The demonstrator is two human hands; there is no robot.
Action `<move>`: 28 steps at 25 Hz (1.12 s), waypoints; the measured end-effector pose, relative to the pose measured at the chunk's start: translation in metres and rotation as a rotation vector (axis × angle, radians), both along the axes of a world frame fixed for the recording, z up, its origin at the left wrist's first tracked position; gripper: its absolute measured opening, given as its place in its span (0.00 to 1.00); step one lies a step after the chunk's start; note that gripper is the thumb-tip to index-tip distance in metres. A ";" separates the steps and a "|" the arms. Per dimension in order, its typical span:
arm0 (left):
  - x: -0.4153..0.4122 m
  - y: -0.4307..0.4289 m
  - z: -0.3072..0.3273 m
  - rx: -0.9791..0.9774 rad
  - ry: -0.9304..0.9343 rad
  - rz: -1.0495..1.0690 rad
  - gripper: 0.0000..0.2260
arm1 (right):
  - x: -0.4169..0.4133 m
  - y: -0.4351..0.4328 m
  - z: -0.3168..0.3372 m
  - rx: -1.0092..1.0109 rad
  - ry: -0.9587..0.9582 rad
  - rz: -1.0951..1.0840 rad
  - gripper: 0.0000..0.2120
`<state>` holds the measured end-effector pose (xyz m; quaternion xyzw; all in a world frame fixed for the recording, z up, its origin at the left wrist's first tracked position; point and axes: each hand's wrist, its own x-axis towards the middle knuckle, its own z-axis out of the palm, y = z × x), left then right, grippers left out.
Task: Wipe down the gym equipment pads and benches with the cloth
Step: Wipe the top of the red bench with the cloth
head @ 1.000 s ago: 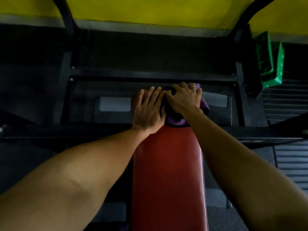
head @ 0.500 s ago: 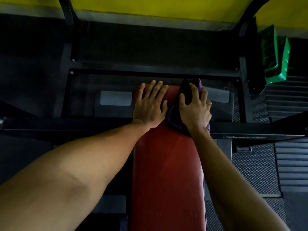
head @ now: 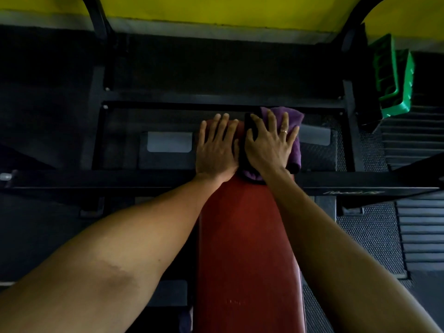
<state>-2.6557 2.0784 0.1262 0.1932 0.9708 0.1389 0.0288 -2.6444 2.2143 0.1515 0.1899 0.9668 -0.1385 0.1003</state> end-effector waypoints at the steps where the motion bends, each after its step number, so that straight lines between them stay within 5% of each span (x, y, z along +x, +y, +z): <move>1: 0.000 -0.001 -0.001 0.018 0.003 0.033 0.29 | 0.014 0.001 -0.001 0.015 0.046 0.079 0.26; 5: 0.006 -0.005 -0.007 0.066 -0.014 0.071 0.28 | 0.071 0.030 -0.005 -0.036 0.194 0.434 0.29; 10: 0.023 -0.009 -0.011 0.159 -0.066 0.198 0.28 | 0.023 0.028 -0.002 -0.026 0.080 0.091 0.34; 15: 0.054 -0.025 -0.025 0.245 0.043 0.182 0.31 | -0.005 -0.042 -0.001 -0.069 0.107 0.364 0.26; 20: 0.073 -0.032 -0.021 0.444 -0.172 0.345 0.27 | 0.060 -0.004 -0.004 -0.038 0.172 0.641 0.28; 28: 0.081 -0.033 -0.013 0.538 -0.197 0.371 0.28 | -0.029 -0.044 0.001 0.012 -0.017 0.385 0.30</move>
